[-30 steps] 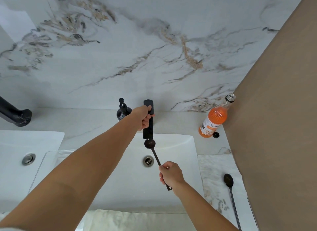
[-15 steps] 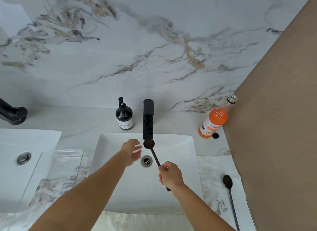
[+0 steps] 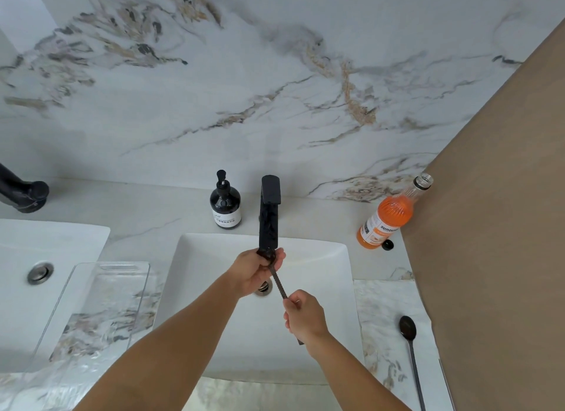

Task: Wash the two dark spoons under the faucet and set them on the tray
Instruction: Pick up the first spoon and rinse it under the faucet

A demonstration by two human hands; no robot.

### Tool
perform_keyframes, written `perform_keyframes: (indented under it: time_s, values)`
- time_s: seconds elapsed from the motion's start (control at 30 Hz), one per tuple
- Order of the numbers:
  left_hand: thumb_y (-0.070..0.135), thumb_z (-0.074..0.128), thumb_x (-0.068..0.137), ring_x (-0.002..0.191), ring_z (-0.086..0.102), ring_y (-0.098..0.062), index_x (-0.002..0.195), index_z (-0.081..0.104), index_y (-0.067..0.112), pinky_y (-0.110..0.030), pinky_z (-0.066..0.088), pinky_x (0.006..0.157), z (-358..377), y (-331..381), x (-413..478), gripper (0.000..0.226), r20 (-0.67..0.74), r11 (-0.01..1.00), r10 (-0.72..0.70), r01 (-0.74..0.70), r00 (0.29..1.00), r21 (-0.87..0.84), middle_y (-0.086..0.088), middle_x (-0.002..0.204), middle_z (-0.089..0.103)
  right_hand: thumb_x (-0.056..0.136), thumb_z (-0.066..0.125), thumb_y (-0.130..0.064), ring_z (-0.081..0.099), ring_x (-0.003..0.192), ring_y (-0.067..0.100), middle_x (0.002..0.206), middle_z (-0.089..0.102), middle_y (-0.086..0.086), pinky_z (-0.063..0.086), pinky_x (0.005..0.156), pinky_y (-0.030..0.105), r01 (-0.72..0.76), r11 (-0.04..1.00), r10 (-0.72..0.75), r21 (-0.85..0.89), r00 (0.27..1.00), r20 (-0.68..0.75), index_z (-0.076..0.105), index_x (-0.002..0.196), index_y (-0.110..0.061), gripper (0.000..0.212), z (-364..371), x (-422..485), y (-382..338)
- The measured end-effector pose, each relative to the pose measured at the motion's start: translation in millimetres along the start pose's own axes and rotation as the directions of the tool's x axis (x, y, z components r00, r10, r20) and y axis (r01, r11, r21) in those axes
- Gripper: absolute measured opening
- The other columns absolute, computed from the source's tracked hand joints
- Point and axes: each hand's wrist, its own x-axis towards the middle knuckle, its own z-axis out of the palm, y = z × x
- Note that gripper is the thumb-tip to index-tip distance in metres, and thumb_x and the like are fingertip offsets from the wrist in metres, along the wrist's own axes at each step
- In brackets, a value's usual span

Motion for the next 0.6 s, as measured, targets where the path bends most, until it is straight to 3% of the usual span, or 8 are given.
perform_keyframes:
  time_s: [0.1, 0.17, 0.23, 0.3, 0.37, 0.43, 0.53, 0.6]
  values:
    - [-0.002, 0.047, 0.100, 0.079, 0.075, -0.031, 0.106, 0.060, -0.012, -0.033, 0.063, 0.069, 1, -2, 0, 0.018, -0.102, 0.979, 0.066, -0.045, 0.993, 0.200, -0.024, 0.096, 0.071, 0.094, 0.051, -0.015, 0.057, 0.059, 0.018, 0.068, 0.064, 0.004, 0.048, 0.056, 0.029, 0.004, 1.000, -0.004, -0.009, 1.000, 0.002, 0.053, 0.075, -0.013, 0.019, 0, 1, 0]
    - [0.013, 0.053, 0.100, 0.068, 0.075, -0.032, 0.101, 0.061, -0.010, -0.035, 0.063, 0.063, -1, -3, 1, 0.024, -0.164, 0.851, 0.145, -0.039, 0.976, 0.523, -0.023, 0.084, 0.074, 0.093, 0.052, -0.015, 0.058, 0.059, 0.018, 0.069, 0.065, 0.004, 0.046, 0.054, 0.026, 0.008, 0.999, -0.009, -0.048, 1.000, -0.009, 0.052, 0.072, -0.015, 0.021, 0, 2, 2]
    - [0.014, 0.048, 0.102, 0.072, 0.075, -0.034, 0.103, 0.059, -0.011, -0.037, 0.063, 0.063, -5, 1, 3, 0.028, -0.162, 0.745, 0.116, 0.022, 0.980, 0.667, -0.028, 0.087, 0.073, 0.093, 0.053, -0.016, 0.058, 0.060, 0.018, 0.073, 0.066, 0.006, 0.044, 0.051, 0.022, 0.021, 0.994, -0.023, -0.109, 1.000, -0.017, 0.053, 0.072, -0.015, 0.021, -3, 4, 5]
    - [-0.002, 0.042, 0.101, 0.083, 0.073, -0.035, 0.107, 0.056, -0.014, -0.040, 0.064, 0.066, -9, 6, 1, 0.020, -0.119, 0.821, -0.013, 0.078, 0.993, 0.566, -0.033, 0.099, 0.067, 0.094, 0.054, -0.016, 0.056, 0.064, 0.017, 0.076, 0.066, 0.006, 0.041, 0.052, 0.021, 0.070, 0.976, -0.077, -0.205, 0.997, -0.026, 0.054, 0.074, -0.014, 0.020, -8, 8, 9]
    - [-0.014, 0.044, 0.096, 0.084, 0.072, -0.033, 0.104, 0.060, -0.014, -0.033, 0.063, 0.062, -10, 12, -1, 0.018, -0.060, 0.906, -0.087, 0.104, 0.994, 0.411, -0.029, 0.098, 0.066, 0.095, 0.054, -0.015, 0.050, 0.062, 0.013, 0.072, 0.061, 0.001, 0.036, 0.051, 0.017, 0.145, 0.941, -0.165, -0.307, 0.985, -0.042, 0.052, 0.075, -0.014, 0.021, -18, 12, 9]
    - [-0.006, 0.055, 0.095, 0.075, 0.075, -0.027, 0.103, 0.063, -0.013, -0.027, 0.062, 0.061, -8, 12, -3, 0.013, -0.065, 0.886, -0.052, 0.076, 0.997, 0.457, -0.025, 0.091, 0.070, 0.096, 0.054, -0.016, 0.046, 0.056, 0.009, 0.065, 0.055, -0.005, 0.034, 0.050, 0.017, 0.201, 0.908, -0.234, -0.368, 0.971, -0.049, 0.050, 0.072, -0.016, 0.024, -30, 16, 5]
    - [0.021, 0.061, 0.096, 0.053, 0.068, -0.020, 0.089, 0.063, -0.007, -0.023, 0.059, 0.051, -4, 6, -2, 0.030, -0.153, 0.845, 0.044, 0.045, 0.987, 0.533, -0.018, 0.071, 0.066, 0.097, 0.054, -0.021, 0.049, 0.059, 0.014, 0.067, 0.054, -0.004, 0.036, 0.052, 0.025, 0.273, 0.828, -0.334, -0.490, 0.942, -0.039, 0.049, 0.074, -0.018, 0.024, -45, 23, -9]
    - [0.017, 0.056, 0.099, 0.058, 0.064, -0.021, 0.091, 0.061, -0.005, -0.025, 0.058, 0.051, -4, 1, 0, 0.024, -0.170, 0.882, 0.020, 0.063, 0.985, 0.468, -0.017, 0.073, 0.063, 0.098, 0.051, -0.024, 0.053, 0.067, 0.019, 0.074, 0.056, -0.001, 0.037, 0.057, 0.029, 0.305, 0.716, -0.413, -0.628, 0.910, -0.028, 0.051, 0.079, -0.017, 0.020, -52, 26, -20]
